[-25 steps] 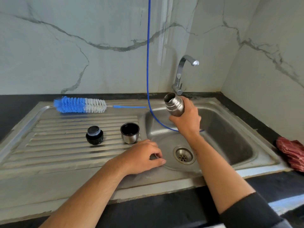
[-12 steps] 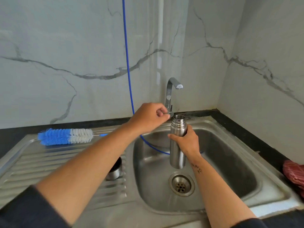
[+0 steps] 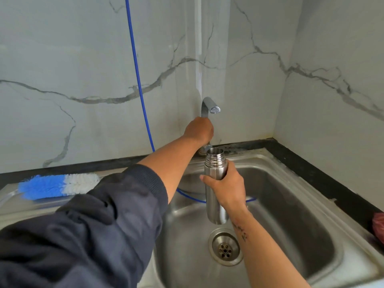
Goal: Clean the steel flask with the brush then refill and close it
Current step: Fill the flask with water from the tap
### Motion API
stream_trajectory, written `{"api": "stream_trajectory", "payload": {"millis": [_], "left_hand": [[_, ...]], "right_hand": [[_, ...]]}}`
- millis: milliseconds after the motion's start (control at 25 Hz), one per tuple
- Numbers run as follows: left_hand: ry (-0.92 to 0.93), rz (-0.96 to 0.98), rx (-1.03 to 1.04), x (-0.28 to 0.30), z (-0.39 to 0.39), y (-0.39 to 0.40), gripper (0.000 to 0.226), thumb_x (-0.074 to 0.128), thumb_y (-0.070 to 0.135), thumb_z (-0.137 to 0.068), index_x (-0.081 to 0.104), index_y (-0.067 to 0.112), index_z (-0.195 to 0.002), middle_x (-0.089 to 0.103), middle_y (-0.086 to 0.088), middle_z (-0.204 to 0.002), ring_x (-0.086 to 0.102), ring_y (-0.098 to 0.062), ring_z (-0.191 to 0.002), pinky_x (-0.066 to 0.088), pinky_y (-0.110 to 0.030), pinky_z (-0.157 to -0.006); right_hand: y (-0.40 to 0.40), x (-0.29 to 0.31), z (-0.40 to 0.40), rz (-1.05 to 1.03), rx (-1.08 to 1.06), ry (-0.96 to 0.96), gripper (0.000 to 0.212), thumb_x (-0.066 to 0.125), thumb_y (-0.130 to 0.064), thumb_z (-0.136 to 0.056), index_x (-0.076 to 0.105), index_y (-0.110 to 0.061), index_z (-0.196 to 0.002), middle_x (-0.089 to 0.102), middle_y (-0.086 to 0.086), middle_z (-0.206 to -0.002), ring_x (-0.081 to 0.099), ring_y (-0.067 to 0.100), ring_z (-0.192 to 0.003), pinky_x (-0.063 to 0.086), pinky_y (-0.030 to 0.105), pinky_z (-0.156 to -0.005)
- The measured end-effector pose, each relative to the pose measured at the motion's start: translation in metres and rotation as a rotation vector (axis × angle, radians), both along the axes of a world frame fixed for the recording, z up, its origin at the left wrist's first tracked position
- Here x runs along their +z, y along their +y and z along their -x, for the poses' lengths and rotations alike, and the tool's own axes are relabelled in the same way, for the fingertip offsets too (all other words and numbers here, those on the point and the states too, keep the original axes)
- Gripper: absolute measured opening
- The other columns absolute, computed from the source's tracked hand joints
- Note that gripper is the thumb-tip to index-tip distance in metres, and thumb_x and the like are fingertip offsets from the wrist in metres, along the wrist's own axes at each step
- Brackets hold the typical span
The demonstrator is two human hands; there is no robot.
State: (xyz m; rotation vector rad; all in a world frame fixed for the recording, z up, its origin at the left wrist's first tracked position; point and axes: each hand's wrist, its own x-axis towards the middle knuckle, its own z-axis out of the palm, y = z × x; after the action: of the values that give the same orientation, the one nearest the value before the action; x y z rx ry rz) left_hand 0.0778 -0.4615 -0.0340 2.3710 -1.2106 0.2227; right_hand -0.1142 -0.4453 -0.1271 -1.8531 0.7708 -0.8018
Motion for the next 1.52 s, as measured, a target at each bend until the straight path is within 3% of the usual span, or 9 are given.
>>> {"api": "stream_trajectory", "payload": {"millis": [200,360,600,880,1160,1520], "left_hand": [[0.056,-0.015,0.012,-0.004,-0.014,-0.002,0.012,0.071,0.015,-0.091,0.078,0.006,-0.096,0.076,-0.005,-0.094,0.071,-0.019,-0.085,0.06,-0.04,-0.087],[0.154,0.037,0.061,-0.005,-0.019,0.001,0.018,0.077,0.017,-0.086,0.078,0.006,-0.1,0.076,-0.006,-0.1,0.07,-0.02,-0.094,0.057,-0.034,-0.092],[0.241,0.006,0.166,-0.019,-0.032,0.023,0.009,0.076,0.003,-0.078,0.08,0.004,-0.086,0.077,-0.009,-0.088,0.074,-0.022,-0.088,0.06,-0.04,-0.091],[0.299,-0.051,0.175,-0.035,-0.034,0.025,0.022,0.087,0.008,-0.077,0.079,0.0,-0.095,0.077,-0.016,-0.094,0.075,-0.028,-0.092,0.06,-0.04,-0.092],[0.3,-0.056,0.18,-0.037,-0.035,0.024,0.028,0.089,0.012,-0.078,0.078,0.0,-0.1,0.077,-0.016,-0.099,0.074,-0.028,-0.096,0.059,-0.04,-0.095],[0.334,-0.063,0.193,-0.035,-0.031,0.023,0.032,0.09,0.013,-0.077,0.077,-0.002,-0.102,0.076,-0.018,-0.101,0.074,-0.03,-0.098,0.059,-0.041,-0.094]], "right_hand": [[0.0,-0.001,0.0,-0.038,0.005,-0.021,0.063,0.091,-0.042,-0.071,0.056,-0.031,-0.122,0.068,-0.014,-0.104,0.066,0.009,-0.095,0.058,0.042,-0.091],[-0.002,-0.002,-0.003,-0.08,0.02,-0.028,0.067,0.091,-0.038,-0.072,0.055,-0.03,-0.127,0.068,-0.015,-0.108,0.066,0.009,-0.1,0.057,0.042,-0.095],[-0.006,-0.007,-0.008,-0.114,0.036,-0.03,0.066,0.091,-0.034,-0.073,0.054,-0.029,-0.128,0.067,-0.015,-0.11,0.064,0.007,-0.101,0.056,0.039,-0.097],[-0.007,-0.008,-0.013,-0.096,0.054,-0.012,0.063,0.092,-0.031,-0.073,0.055,-0.027,-0.123,0.067,-0.013,-0.109,0.065,0.009,-0.1,0.055,0.034,-0.092],[-0.007,-0.008,-0.017,-0.09,0.053,0.006,0.07,0.092,-0.032,-0.072,0.053,-0.026,-0.131,0.066,-0.011,-0.115,0.064,0.011,-0.104,0.055,0.035,-0.095],[-0.008,-0.01,-0.019,-0.082,0.042,0.002,0.066,0.092,-0.033,-0.072,0.054,-0.027,-0.126,0.067,-0.011,-0.113,0.064,0.01,-0.101,0.055,0.035,-0.092]]}}
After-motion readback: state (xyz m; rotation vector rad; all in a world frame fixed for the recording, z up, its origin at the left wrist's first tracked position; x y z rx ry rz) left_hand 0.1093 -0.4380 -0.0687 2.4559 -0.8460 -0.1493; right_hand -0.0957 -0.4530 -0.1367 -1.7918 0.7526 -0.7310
